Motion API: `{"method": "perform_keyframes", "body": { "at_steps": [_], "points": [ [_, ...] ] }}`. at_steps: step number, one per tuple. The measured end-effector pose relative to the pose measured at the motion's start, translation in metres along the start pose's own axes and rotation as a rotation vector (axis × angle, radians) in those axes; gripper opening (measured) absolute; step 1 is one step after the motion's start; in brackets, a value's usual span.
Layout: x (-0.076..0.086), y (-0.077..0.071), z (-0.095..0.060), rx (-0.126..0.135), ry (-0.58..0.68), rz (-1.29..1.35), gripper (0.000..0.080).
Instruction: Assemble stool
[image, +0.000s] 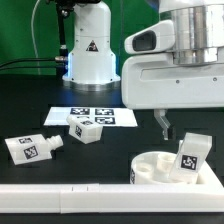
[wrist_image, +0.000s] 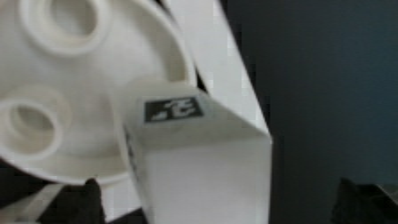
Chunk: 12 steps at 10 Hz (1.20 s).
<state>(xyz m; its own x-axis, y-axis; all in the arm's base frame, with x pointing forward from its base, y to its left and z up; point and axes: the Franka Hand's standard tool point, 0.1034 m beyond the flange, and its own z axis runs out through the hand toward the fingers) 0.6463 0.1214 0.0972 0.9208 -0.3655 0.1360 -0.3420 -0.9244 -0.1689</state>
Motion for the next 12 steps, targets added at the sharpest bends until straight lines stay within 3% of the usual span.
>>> {"method": "perform_keyframes", "body": {
  "at_steps": [3,5,6,10,12],
  "points": [
    [0.001,0.003,0.001,-0.014,0.003,-0.211,0.0649],
    [0.000,-0.008,-0.006,-0.061,-0.052,-0.642,0.0649],
    [-0.002,-0.008,-0.005,-0.067,-0.105,-0.768,0.0649],
    [0.005,-0.003,-0.004,-0.080,-0.088,-0.968,0.0649],
    [-0.001,-0.013,0.010,-0.133,-0.153,-1.243,0.0649]
  ]
}}
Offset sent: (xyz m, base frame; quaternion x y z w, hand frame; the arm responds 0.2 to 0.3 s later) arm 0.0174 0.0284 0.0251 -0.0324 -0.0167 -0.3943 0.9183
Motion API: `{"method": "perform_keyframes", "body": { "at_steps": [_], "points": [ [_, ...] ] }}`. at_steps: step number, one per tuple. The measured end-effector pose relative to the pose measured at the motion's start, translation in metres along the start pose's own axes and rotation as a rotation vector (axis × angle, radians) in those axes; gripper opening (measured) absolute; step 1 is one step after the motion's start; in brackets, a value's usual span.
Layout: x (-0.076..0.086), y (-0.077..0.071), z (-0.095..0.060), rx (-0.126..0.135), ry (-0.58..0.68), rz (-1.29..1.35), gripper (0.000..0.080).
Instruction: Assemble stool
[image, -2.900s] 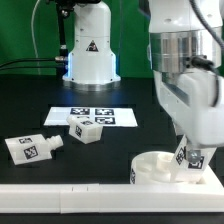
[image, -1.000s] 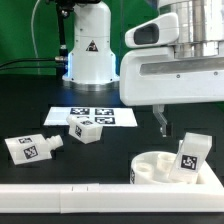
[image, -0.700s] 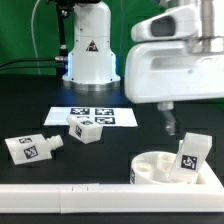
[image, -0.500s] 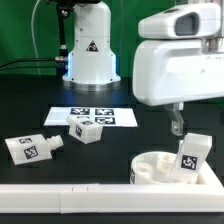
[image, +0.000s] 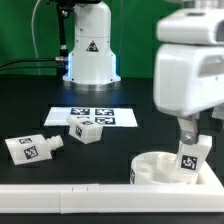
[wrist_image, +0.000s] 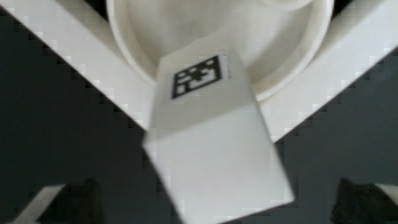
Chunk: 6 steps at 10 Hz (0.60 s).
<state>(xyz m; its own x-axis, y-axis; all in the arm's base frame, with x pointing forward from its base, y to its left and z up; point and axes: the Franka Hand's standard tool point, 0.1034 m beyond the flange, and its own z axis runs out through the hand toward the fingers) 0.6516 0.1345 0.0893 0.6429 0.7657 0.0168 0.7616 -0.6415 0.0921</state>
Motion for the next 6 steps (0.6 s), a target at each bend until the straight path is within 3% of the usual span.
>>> {"method": "perform_keyframes", "body": {
  "at_steps": [1,3,6],
  "points": [
    [0.001,-0.003,0.009,-0.007,-0.019,-0.081,0.0649],
    [-0.010,0.003,0.021,0.003,-0.041,-0.186,0.0649],
    [-0.016,0.009,0.022,0.002,-0.044,-0.197,0.0649]
  ]
}}
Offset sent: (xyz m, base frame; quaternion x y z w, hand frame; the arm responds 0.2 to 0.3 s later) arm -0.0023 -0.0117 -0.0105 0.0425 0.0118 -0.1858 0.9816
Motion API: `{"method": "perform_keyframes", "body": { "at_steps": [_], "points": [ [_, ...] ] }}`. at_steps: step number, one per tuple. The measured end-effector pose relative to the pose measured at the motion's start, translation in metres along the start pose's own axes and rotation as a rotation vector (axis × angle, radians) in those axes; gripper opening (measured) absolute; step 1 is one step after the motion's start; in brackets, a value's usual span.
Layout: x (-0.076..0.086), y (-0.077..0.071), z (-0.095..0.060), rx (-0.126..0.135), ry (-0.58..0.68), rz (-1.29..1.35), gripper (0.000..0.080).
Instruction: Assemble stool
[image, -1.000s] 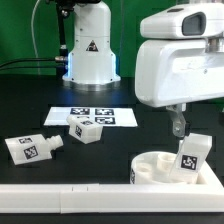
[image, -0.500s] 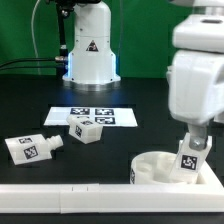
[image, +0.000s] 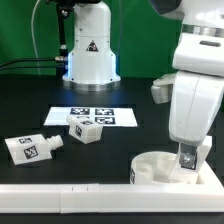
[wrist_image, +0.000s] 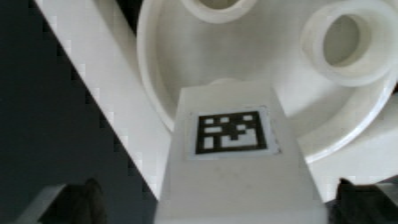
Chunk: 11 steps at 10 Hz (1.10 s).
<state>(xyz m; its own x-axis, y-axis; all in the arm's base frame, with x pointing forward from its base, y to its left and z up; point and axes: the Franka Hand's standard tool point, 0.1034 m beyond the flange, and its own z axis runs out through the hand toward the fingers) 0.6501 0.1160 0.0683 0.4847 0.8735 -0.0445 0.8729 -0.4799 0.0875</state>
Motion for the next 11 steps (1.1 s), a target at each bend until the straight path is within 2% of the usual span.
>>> {"method": "perform_keyframes", "body": {
  "at_steps": [2,3,6,8,10,11],
  "points": [
    [-0.001,0.001,0.000,0.000,-0.001,0.015,0.0381],
    [-0.001,0.000,0.001,0.002,-0.002,0.135,0.0335],
    [-0.010,0.009,0.001,0.021,0.001,0.521,0.0335],
    [-0.016,0.014,0.001,0.028,0.010,0.661,0.0335],
    [-0.015,0.013,0.002,0.030,0.006,0.816,0.0335],
    [-0.014,0.013,0.002,0.042,0.012,0.957,0.0335]
  ]
}}
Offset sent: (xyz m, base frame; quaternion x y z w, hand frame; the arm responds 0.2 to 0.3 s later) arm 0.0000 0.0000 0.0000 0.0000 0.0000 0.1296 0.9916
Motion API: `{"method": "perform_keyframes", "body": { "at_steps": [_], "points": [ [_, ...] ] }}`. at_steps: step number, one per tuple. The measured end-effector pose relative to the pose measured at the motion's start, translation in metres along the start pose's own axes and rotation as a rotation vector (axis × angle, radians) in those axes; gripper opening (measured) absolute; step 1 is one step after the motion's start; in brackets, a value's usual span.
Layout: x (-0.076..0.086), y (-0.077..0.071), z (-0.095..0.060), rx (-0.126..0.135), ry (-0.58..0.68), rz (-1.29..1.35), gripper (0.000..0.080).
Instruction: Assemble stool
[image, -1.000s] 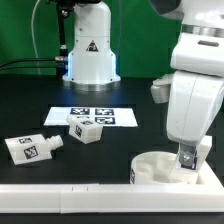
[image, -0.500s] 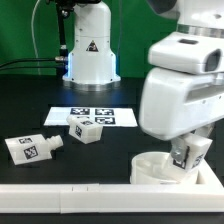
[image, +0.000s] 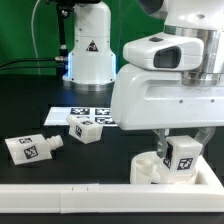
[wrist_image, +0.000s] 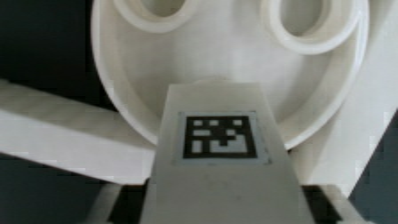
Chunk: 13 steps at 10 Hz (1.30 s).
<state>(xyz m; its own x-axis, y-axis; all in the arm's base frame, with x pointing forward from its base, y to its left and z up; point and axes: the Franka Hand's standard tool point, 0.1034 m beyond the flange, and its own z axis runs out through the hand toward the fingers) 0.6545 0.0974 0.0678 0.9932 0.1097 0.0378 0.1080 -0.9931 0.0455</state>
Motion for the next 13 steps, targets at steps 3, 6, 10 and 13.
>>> {"method": "perform_keyframes", "body": {
  "at_steps": [3,6,10,13],
  "points": [
    [0.000,0.018,0.001,0.020,0.004,0.552,0.0335],
    [-0.003,0.027,0.003,0.030,-0.002,0.746,0.0335],
    [-0.019,0.042,0.004,0.024,0.034,1.316,0.0337],
    [-0.029,0.046,0.005,0.029,0.039,1.525,0.0337]
  ]
}}
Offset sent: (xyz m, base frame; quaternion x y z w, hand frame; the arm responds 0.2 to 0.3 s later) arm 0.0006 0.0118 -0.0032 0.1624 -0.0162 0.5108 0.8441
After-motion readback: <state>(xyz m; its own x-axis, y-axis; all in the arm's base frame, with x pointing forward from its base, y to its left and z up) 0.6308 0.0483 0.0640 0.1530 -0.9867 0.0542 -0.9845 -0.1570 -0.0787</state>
